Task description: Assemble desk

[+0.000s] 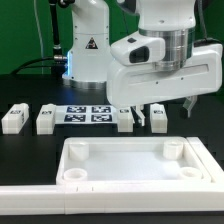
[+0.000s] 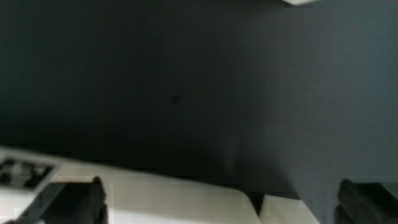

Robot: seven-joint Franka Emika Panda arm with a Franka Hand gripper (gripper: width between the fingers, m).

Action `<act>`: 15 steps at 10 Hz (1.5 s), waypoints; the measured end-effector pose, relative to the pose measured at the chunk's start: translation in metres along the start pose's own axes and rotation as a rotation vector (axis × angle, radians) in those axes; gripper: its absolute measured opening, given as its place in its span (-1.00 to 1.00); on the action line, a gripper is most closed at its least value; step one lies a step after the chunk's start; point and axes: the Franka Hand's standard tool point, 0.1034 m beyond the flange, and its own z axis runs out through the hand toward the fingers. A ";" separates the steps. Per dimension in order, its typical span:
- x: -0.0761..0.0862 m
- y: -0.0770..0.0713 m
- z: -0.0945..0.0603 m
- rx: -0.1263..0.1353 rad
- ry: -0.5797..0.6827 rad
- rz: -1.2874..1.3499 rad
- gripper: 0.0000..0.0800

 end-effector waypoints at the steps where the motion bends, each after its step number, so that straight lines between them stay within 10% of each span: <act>1: 0.000 0.000 0.002 0.000 0.006 0.039 0.62; 5: -0.015 -0.005 0.001 0.016 -0.120 0.146 0.62; 8: -0.016 -0.009 0.006 0.101 -0.379 0.227 0.62; 15: -0.046 -0.016 0.013 0.122 -0.782 0.233 0.62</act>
Offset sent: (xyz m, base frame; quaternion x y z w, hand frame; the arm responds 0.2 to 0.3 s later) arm 0.0000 0.0000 0.0000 0.0000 -0.0650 0.0000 0.9979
